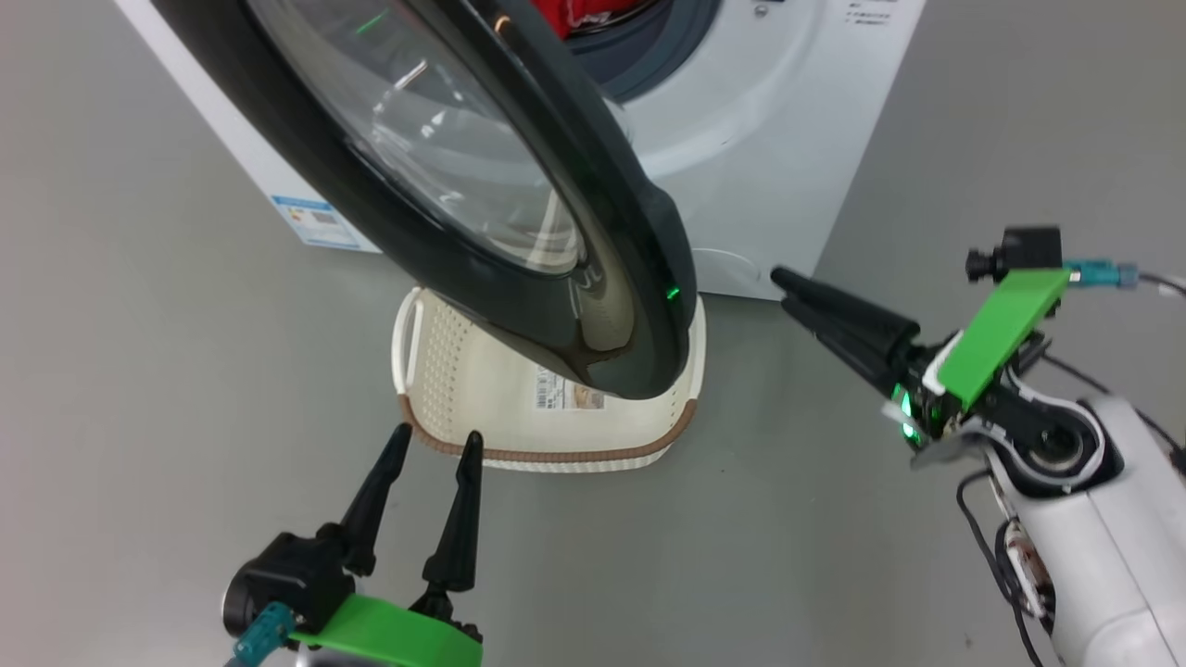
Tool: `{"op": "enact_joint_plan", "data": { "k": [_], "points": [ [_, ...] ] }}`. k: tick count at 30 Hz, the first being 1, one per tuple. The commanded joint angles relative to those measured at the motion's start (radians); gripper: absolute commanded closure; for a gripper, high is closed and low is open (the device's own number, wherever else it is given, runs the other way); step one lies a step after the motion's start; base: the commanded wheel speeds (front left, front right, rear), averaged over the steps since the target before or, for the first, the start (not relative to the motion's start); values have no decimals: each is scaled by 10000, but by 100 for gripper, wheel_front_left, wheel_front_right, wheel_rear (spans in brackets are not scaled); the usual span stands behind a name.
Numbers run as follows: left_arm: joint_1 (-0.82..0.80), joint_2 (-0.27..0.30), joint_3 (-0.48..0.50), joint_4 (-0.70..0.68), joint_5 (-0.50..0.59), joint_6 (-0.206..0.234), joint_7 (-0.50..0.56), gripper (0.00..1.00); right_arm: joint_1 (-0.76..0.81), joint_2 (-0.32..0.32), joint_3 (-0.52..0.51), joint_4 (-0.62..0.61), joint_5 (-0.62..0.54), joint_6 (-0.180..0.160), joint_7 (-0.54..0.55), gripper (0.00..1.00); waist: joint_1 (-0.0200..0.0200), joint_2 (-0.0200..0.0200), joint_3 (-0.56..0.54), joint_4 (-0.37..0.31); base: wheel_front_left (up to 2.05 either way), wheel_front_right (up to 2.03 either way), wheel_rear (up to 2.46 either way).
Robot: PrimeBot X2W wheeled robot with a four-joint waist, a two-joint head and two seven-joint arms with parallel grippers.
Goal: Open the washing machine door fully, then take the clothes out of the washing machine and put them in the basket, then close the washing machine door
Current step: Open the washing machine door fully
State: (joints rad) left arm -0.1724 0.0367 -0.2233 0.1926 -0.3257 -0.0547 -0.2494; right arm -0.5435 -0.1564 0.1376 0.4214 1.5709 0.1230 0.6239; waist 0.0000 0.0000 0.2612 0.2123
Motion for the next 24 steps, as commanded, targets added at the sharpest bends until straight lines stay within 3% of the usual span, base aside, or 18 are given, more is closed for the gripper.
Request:
{"op": "enact_joint_plan", "data": {
  "k": [1, 24],
  "points": [
    [130, 135, 386, -191, 84, -61, -124, 0, 268, -16, 28, -350, -107, 77, -121, 0, 0, 0, -157, -174, 0, 0, 0],
    [850, 135, 1036, -134, 290, -169, -124, 0, 3205, 237, -736, -197, -157, 77, -1946, 0, 0, 0, -782, -1142, 0, 0, 0]
  ]
}}
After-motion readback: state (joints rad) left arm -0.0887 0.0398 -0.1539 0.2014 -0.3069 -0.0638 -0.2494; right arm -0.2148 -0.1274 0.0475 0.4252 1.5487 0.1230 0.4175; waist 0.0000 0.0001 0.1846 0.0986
